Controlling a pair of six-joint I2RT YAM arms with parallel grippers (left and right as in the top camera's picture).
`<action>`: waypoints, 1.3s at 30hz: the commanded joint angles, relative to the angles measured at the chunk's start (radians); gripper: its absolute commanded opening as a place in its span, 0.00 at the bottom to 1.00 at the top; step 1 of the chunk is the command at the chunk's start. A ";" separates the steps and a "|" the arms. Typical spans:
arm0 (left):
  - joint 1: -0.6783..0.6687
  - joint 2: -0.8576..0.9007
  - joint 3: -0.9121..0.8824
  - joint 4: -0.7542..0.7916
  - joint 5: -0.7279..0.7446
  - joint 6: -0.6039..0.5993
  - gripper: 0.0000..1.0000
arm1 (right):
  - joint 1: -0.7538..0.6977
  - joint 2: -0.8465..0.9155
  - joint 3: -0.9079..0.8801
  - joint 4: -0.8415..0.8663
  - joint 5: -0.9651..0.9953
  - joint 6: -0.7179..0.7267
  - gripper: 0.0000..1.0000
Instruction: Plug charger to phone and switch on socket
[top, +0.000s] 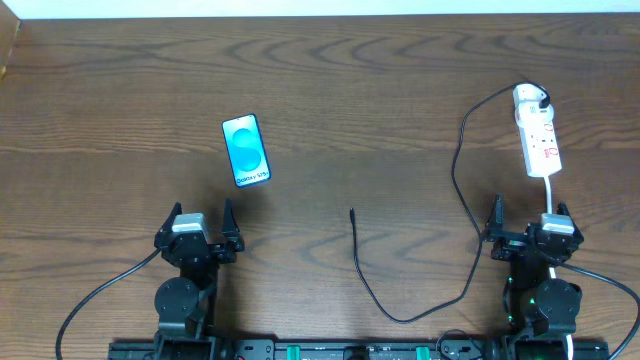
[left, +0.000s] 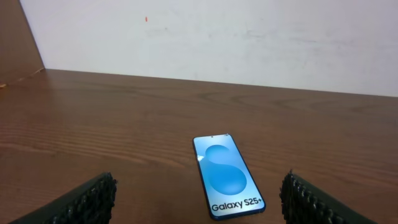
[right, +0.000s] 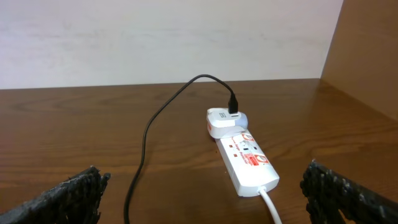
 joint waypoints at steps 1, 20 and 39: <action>0.005 -0.006 -0.023 -0.035 0.002 0.006 0.84 | 0.008 -0.006 -0.002 -0.004 0.001 -0.012 0.99; 0.005 0.000 0.009 -0.045 0.062 0.003 0.84 | 0.008 -0.006 -0.002 -0.004 0.001 -0.012 0.99; 0.004 0.813 0.641 -0.229 0.066 -0.002 0.84 | 0.008 -0.006 -0.002 -0.004 0.001 -0.012 0.99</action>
